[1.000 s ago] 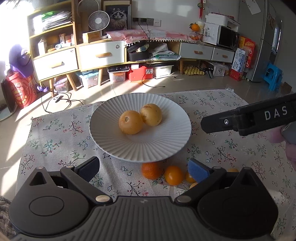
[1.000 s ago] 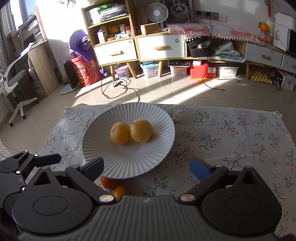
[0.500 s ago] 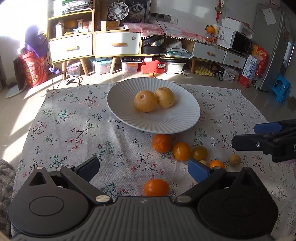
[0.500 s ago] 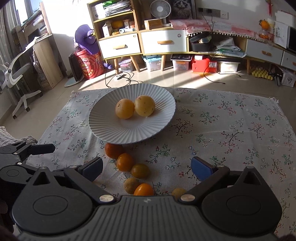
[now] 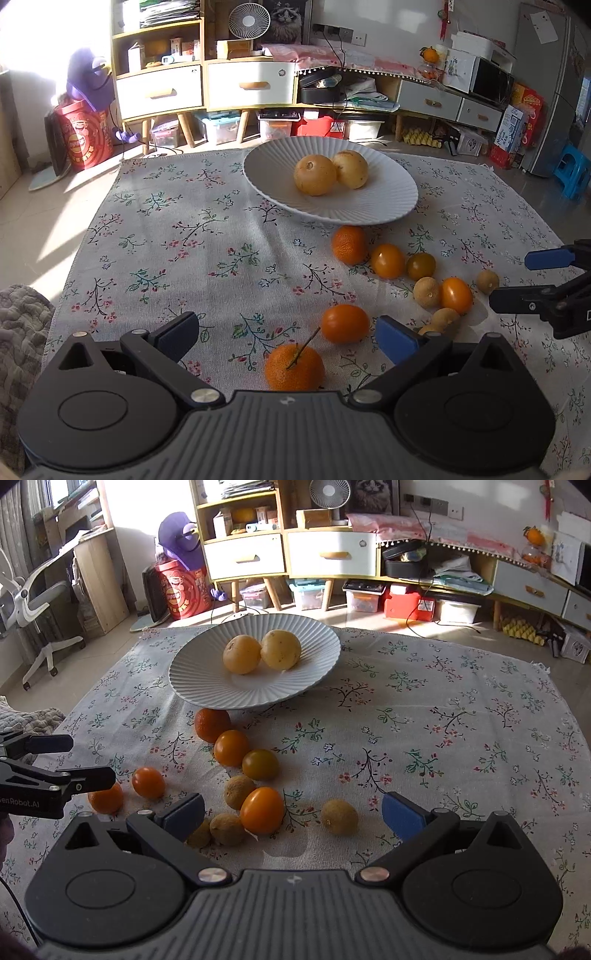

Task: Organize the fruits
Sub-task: 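Lift both tools out of the bowl back over the fruits, then grasp the stemmed tangerine with left tool while right tool grasps another tangerine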

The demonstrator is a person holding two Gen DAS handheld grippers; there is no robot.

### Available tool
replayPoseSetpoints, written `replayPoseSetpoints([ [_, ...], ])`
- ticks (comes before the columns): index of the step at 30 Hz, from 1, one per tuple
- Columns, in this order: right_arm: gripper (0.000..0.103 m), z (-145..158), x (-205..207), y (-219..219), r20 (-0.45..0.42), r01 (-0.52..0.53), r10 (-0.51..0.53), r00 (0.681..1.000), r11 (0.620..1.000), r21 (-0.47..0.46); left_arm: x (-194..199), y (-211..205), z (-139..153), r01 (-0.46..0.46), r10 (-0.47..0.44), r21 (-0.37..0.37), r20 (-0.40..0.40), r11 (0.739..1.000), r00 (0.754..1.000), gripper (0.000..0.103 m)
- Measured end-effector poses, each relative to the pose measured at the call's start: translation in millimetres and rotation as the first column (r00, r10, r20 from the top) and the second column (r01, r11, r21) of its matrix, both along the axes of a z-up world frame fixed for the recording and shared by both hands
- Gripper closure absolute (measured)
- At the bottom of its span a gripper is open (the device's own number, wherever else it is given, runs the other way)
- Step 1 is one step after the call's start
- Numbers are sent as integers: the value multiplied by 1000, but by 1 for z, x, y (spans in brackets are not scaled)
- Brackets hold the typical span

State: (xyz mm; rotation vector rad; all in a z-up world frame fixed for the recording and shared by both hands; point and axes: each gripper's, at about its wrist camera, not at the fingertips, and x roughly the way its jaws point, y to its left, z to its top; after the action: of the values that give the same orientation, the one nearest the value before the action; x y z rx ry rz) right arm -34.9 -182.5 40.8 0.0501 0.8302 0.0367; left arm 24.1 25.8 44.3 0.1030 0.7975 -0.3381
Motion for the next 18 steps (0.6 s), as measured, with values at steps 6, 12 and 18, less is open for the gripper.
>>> replayPoseSetpoints([
  [6, 1, -10, -14, 20, 18, -97, 99, 995, 993, -72, -12, 2, -9, 30, -30, 24, -25, 999, 999, 7],
  [12, 1, -17, -30, 33, 17, -192, 194, 981, 978, -85, -23, 6, -24, 26, -26, 22, 4, 999, 1000, 7],
  [18, 1, -23, -39, 47, 28, -251, 254, 967, 963, -95, -25, 3, -35, 7, -7, 14, 37, 1000, 999, 7],
])
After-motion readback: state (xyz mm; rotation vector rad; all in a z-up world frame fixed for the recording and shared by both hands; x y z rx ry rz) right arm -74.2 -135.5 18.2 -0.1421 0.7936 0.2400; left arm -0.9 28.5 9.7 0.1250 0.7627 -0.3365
